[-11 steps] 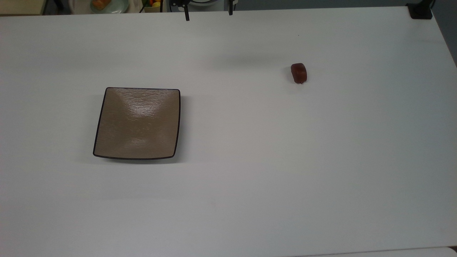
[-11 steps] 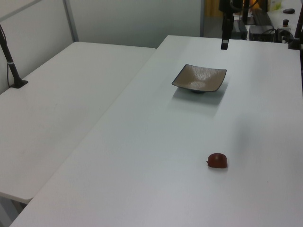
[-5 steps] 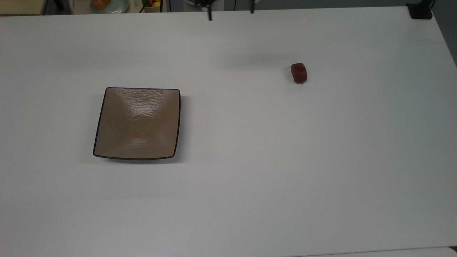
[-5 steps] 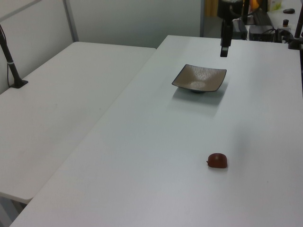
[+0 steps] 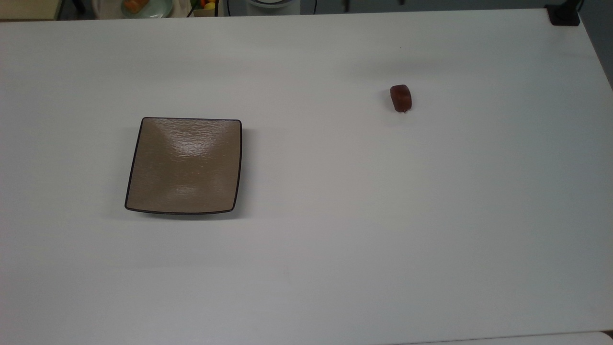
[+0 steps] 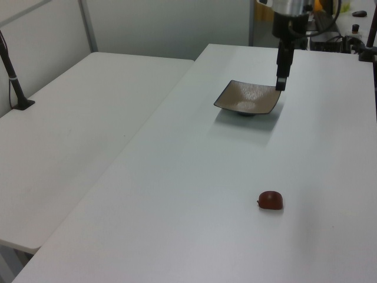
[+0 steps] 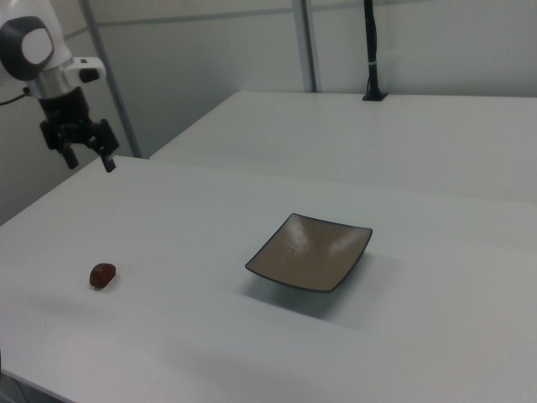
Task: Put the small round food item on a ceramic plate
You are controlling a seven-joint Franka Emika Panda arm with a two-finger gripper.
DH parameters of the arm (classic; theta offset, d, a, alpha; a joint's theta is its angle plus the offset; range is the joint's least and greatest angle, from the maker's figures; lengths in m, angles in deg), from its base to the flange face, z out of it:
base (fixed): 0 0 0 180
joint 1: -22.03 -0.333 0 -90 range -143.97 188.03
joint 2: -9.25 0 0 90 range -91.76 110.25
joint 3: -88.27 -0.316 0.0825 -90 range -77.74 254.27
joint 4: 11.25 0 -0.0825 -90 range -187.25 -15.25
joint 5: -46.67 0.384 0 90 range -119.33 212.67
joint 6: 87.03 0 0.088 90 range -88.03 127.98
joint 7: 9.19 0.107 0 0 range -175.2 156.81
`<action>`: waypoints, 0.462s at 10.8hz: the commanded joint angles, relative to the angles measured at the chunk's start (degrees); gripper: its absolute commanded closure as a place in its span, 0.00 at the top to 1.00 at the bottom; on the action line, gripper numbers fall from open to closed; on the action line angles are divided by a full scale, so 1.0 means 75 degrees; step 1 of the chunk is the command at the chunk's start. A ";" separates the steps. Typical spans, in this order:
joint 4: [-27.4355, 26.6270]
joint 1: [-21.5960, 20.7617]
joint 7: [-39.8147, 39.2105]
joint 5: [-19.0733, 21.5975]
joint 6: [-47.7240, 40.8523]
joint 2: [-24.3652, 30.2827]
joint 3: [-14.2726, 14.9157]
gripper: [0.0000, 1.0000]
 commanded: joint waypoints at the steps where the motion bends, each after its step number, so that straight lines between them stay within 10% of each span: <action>1: -0.0174 -0.0001 0.0441 0.0131 0.0200 -0.0098 -0.0608 1.00; 5: -0.0302 -0.0364 0.0430 0.0131 0.0247 -0.0743 -0.0809 1.00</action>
